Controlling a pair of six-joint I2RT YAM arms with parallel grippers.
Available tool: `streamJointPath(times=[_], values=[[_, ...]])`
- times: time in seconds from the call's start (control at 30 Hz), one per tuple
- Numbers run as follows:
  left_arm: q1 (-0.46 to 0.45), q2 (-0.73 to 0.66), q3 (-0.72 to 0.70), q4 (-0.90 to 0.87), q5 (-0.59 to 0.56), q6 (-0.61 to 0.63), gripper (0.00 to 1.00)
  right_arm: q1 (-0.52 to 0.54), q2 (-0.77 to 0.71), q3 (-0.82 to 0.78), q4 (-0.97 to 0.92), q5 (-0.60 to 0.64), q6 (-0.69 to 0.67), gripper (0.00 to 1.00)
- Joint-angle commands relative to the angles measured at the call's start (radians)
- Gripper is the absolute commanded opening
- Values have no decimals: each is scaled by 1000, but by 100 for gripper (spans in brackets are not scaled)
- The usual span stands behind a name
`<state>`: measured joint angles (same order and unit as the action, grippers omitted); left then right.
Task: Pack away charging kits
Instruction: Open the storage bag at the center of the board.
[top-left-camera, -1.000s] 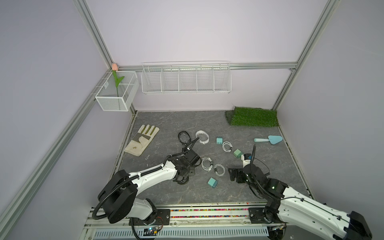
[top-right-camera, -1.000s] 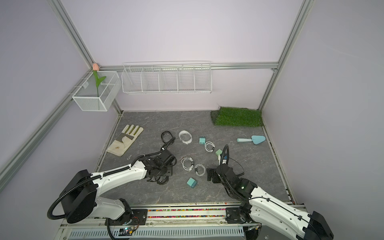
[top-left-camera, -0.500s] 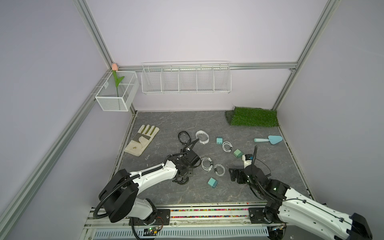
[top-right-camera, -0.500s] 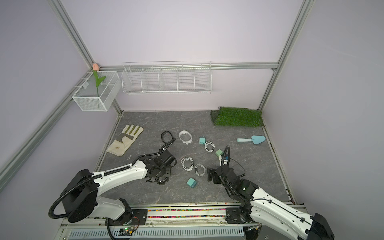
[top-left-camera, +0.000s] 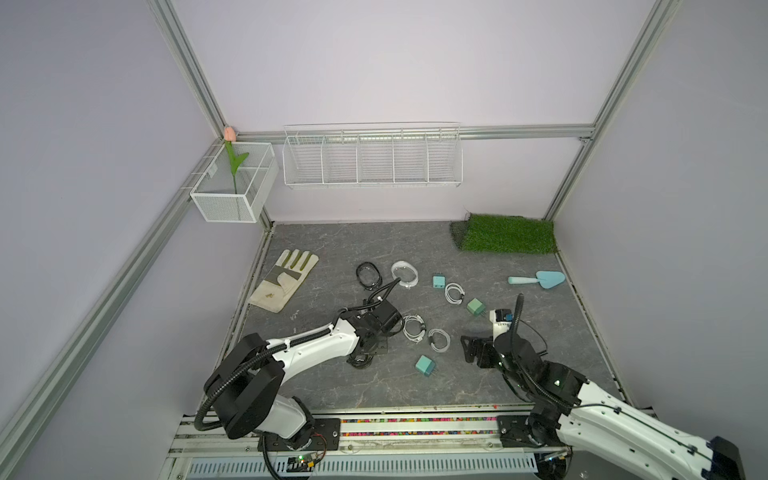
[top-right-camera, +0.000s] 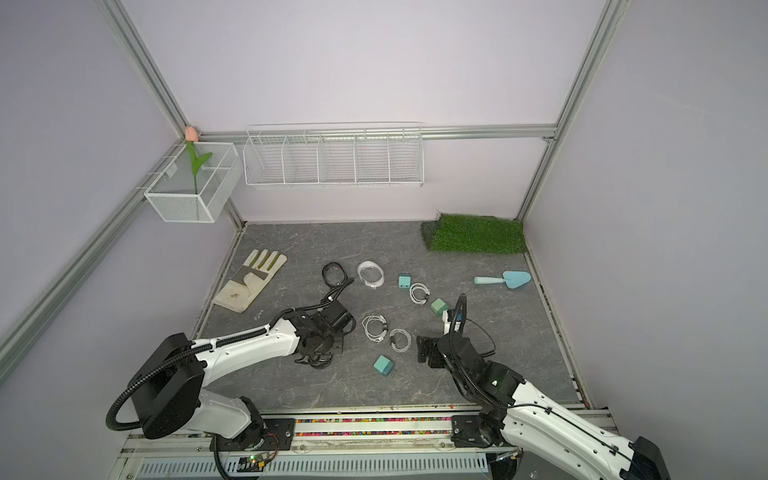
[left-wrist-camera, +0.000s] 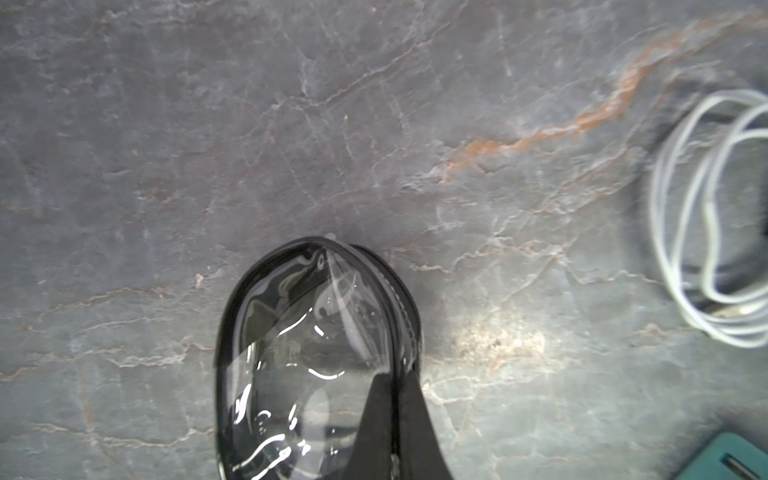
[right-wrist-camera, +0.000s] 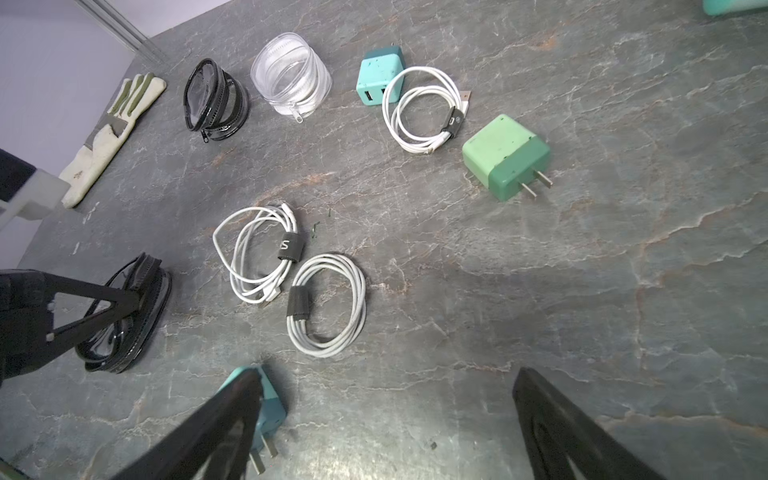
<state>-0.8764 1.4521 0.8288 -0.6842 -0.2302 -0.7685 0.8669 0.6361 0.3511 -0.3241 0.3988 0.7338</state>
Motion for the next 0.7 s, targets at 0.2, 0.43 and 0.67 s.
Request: streamJointPath(times=[0.2,0.43,0.67], values=[[-1,-91,55,38,85,20,0,34,196,4,311,-116,40,99],[-1,-153,50,6,52,-34,0,120,558,158,562,-230,31,89],[34,-237,-43,84,93,-25,0,155,805,325,553,-186,9,76]])
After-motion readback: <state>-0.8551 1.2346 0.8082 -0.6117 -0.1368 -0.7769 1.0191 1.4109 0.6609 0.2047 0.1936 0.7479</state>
